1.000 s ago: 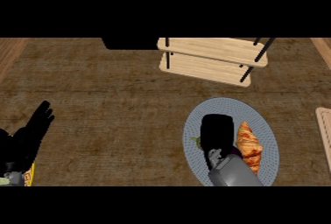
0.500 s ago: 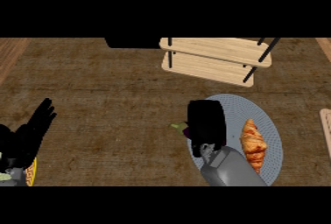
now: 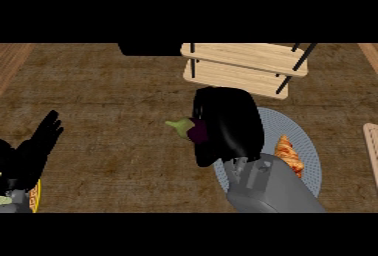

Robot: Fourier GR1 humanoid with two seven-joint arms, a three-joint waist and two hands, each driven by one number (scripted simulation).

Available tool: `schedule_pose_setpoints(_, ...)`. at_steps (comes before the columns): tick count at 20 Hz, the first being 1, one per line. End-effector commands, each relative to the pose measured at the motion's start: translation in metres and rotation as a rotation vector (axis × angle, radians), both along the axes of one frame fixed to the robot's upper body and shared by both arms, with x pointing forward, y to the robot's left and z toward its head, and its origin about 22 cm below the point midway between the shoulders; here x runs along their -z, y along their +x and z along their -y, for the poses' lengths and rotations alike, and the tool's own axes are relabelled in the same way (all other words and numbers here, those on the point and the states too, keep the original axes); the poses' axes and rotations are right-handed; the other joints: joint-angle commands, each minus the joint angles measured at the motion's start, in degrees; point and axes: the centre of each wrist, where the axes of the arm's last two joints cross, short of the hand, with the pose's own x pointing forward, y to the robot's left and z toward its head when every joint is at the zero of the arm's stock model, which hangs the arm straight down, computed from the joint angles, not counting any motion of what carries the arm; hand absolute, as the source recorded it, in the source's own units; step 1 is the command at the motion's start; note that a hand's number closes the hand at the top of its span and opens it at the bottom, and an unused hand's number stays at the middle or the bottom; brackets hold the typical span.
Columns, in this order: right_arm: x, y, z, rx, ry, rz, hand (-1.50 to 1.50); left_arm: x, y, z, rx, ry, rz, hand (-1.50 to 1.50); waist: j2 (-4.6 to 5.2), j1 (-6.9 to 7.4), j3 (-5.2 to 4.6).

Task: Pick the eggplant from the placemat and place it in the tiered shelf

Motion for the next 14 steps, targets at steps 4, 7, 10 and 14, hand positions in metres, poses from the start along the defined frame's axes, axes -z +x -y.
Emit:
schedule_pose_setpoints(4,-0.073,-0.031,0.023,0.029,0.302,0.085,1.5,0.008,-0.005,0.003,-0.005,0.016,-0.005,0.0,-0.28,-0.67,-0.03)
schedule_pose_setpoints(7,-0.092,-0.042,0.029,0.048,0.356,0.126,1.5,-0.001,-0.001,-0.006,-0.021,0.002,-0.006,0.0,-0.2,-0.71,-0.03)
schedule_pose_setpoints(10,-0.119,-0.048,0.04,0.07,0.36,0.184,1.5,0.006,-0.016,0.004,-0.024,0.006,0.006,0.0,-0.26,-0.6,-0.03)
schedule_pose_setpoints(14,-0.15,-0.045,0.035,0.075,0.41,0.215,1.5,0.016,-0.009,-0.003,-0.016,-0.003,-0.021,0.0,-0.17,-0.85,-0.09)
